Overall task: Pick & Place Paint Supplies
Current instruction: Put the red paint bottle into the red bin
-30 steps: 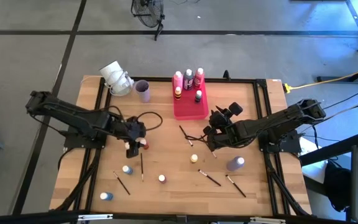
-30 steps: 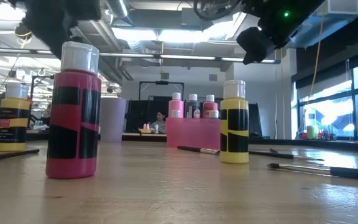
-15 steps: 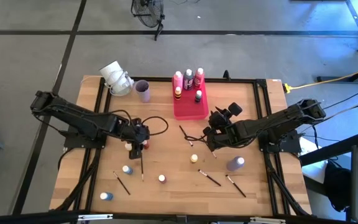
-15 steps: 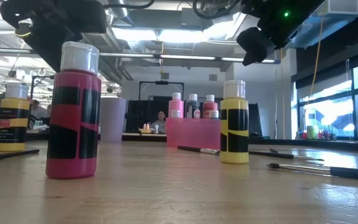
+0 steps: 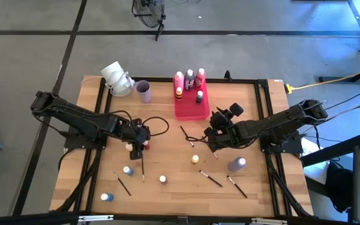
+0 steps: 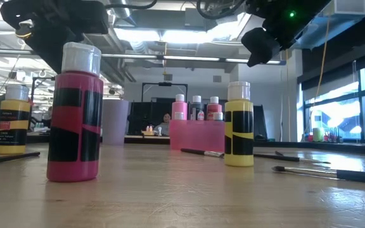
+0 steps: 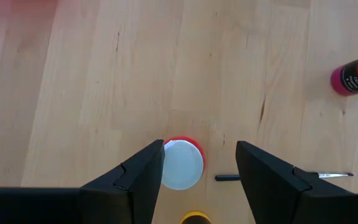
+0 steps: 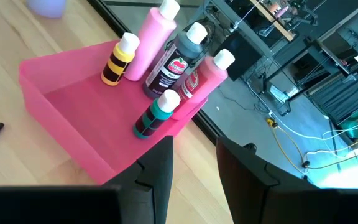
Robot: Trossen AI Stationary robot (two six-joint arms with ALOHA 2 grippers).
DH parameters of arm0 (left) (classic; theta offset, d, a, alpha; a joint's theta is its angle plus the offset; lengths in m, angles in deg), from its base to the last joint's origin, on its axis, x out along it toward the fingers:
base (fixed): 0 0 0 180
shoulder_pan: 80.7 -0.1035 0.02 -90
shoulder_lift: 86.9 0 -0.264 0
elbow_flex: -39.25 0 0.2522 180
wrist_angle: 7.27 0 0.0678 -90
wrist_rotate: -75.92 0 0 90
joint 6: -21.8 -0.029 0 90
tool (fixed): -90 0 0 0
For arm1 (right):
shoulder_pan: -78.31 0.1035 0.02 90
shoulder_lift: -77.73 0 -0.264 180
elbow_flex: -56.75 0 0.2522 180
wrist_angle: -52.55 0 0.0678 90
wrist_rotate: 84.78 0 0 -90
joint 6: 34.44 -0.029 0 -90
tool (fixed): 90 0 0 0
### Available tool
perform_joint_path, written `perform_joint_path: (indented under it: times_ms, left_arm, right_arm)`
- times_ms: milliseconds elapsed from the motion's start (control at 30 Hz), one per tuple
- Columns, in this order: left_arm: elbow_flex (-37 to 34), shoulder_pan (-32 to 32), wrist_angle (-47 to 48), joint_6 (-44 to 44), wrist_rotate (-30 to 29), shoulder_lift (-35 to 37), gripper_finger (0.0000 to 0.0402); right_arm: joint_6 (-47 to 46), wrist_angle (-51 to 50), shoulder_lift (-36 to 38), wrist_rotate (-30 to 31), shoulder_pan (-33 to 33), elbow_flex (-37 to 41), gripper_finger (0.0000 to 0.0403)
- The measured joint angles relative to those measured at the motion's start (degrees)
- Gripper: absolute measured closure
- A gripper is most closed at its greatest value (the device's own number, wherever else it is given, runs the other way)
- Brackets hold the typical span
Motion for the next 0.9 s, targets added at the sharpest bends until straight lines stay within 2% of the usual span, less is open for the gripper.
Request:
perform_joint_path:
  times_ms: [900]
  left_arm:
    - [0.95,2.36,0.71,-1.49,-4.39,-0.17,0.0203]
  right_arm:
    - [0.00,0.22,0.00,-0.26,0.00,0.00,0.0275]
